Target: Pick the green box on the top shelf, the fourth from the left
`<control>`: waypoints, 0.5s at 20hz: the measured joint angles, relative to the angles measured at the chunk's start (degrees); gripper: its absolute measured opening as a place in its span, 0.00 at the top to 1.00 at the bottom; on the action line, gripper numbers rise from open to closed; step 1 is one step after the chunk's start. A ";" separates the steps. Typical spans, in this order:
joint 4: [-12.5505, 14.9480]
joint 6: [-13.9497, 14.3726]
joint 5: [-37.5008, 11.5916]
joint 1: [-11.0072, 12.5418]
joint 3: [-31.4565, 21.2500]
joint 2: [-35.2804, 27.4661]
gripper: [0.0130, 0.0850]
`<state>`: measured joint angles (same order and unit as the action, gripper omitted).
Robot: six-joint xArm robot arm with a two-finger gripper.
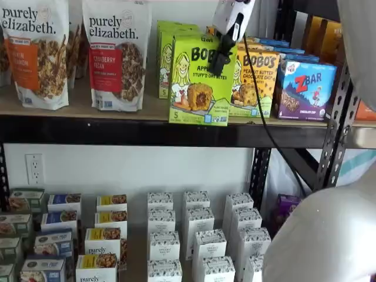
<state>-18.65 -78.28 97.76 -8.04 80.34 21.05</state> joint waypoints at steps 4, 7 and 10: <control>0.33 -0.97 -0.11 0.87 -2.66 2.31 0.83; 0.46 -1.82 -0.80 1.62 -4.99 4.22 0.83; 0.51 -2.72 -0.99 2.46 -6.78 5.69 0.83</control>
<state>-18.13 -81.01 96.77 -5.58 73.56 26.75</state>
